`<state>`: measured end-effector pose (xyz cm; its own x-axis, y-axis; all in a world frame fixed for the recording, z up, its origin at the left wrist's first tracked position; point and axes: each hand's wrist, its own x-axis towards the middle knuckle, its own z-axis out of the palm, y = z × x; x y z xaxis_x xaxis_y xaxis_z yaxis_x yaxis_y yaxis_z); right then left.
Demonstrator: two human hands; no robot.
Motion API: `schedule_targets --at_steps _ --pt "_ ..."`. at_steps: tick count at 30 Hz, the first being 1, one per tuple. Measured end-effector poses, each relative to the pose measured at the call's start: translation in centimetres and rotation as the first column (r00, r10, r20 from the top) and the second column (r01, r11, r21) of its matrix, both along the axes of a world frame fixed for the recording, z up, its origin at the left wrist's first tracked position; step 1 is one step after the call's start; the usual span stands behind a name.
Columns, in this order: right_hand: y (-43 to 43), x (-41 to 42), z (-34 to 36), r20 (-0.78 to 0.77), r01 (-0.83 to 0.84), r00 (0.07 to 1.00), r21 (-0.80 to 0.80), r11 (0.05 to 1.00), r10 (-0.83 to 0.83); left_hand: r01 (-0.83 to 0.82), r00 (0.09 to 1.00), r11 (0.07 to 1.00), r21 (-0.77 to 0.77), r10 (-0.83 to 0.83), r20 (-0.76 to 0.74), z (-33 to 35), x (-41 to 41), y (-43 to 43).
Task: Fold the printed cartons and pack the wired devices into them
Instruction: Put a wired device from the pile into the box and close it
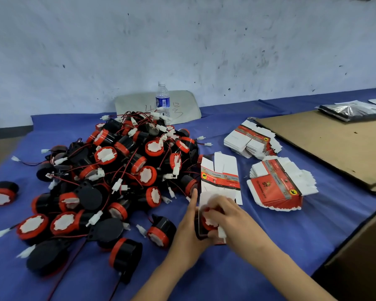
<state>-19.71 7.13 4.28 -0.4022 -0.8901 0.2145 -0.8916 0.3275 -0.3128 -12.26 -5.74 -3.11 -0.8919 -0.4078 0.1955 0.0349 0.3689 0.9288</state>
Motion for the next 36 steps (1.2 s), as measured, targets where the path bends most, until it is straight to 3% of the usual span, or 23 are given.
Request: schedule_targets --at_steps 3,9,12,14,18,21,26,36 --pt "0.1 0.5 -0.7 -0.197 0.027 0.98 0.036 0.999 -0.02 0.0 1.0 0.999 0.038 0.0 -0.008 0.1 0.1 0.1" --pt "0.4 1.0 0.2 -0.278 0.038 0.961 0.094 0.995 -0.01 -0.011 1.0 0.999 0.039 0.01 0.029 0.1 0.2 0.1" --pt "0.3 0.8 0.1 -0.197 0.067 0.979 0.062 0.996 -0.054 -0.005 1.0 0.999 0.037 0.004 0.027 0.2 0.3 0.2" --pt "0.2 0.7 -0.6 -0.15 0.171 0.976 0.081 0.982 -0.157 -0.005 1.0 0.999 0.054 0.004 0.021 0.4 0.3 0.3" --pt "-0.4 1.0 -1.0 -0.212 0.351 0.928 0.227 0.908 -0.306 0.011 1.0 0.999 0.04 -0.012 0.022 0.5 0.6 0.6" --pt "-1.3 0.9 -1.2 -0.164 0.357 0.933 0.281 0.891 -0.322 0.024 0.999 0.999 0.027 -0.025 0.031 0.3 0.8 0.8" --pt "-2.0 1.2 -0.5 -0.044 0.307 0.951 0.225 0.925 -0.305 0.004 0.999 0.996 -0.087 -0.001 0.036 0.3 1.1 0.7" --pt "-0.6 1.3 0.9 0.162 0.188 0.963 0.177 0.966 -0.217 0.043 0.999 0.998 -0.039 -0.043 0.0 0.7 1.3 0.7"
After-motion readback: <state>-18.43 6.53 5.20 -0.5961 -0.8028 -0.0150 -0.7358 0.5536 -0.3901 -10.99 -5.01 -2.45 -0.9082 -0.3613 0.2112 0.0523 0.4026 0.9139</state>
